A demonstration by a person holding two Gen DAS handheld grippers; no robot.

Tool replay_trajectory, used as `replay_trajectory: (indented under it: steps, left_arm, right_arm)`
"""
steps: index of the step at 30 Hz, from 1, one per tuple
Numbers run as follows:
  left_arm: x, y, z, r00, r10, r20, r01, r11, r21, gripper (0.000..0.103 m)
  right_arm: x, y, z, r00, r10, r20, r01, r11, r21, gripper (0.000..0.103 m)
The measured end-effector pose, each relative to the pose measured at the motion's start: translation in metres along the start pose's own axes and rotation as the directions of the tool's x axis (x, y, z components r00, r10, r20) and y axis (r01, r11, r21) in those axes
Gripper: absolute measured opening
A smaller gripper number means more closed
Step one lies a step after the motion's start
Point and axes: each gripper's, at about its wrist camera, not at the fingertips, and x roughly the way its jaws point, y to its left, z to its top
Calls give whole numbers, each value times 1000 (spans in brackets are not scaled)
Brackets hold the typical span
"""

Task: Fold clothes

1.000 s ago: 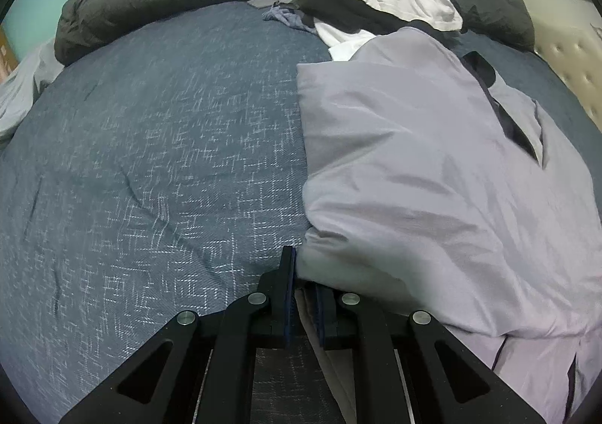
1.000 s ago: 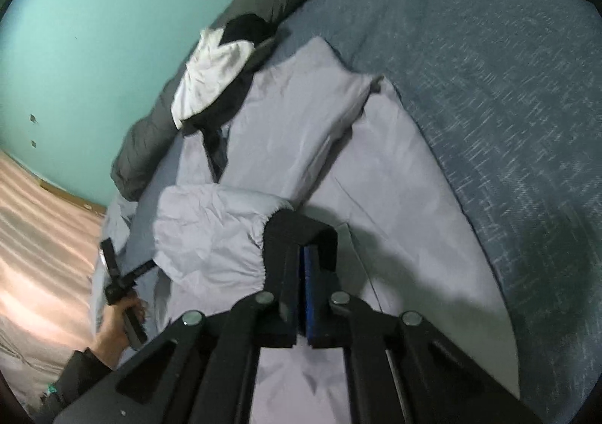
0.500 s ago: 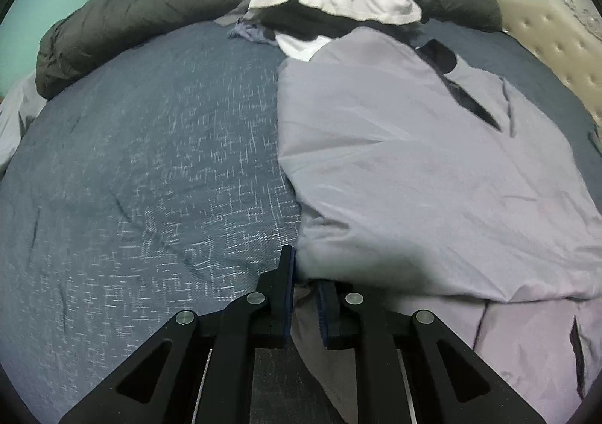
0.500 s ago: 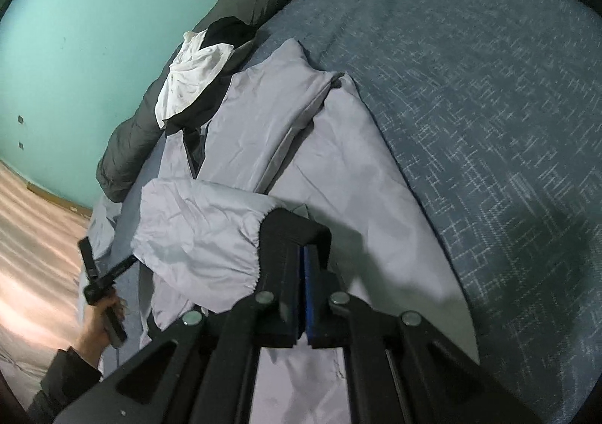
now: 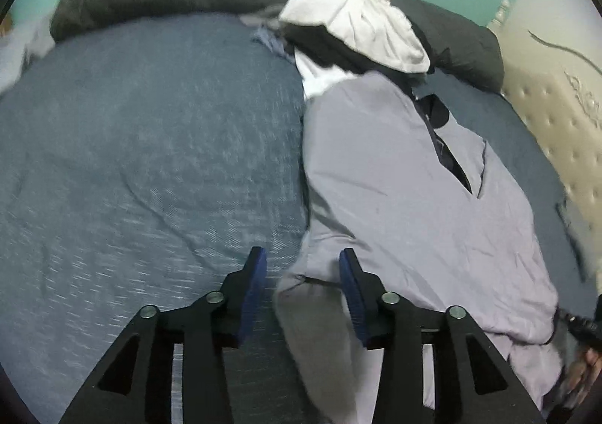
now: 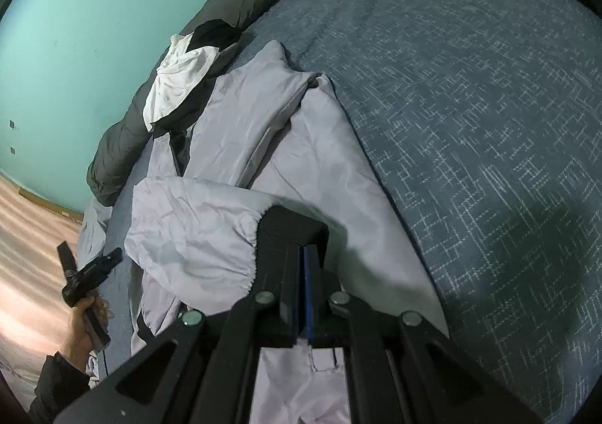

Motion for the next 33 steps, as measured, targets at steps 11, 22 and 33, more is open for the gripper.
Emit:
replay_trajectory:
  steps: [11, 22, 33]
  left_arm:
    - [24, -3, -6, 998, -24, -59, 25, 1000, 14, 13]
    - [18, 10, 5, 994, 108, -22, -108, 994, 12, 11]
    - [13, 30, -6, 1000, 12, -8, -13, 996, -90, 17]
  right_arm:
    - [7, 2, 0, 1000, 17, -25, -17, 1000, -1, 2]
    - [22, 25, -6, 997, 51, -54, -53, 997, -51, 2]
    - [29, 19, -1, 994, 77, -74, -79, 997, -26, 2]
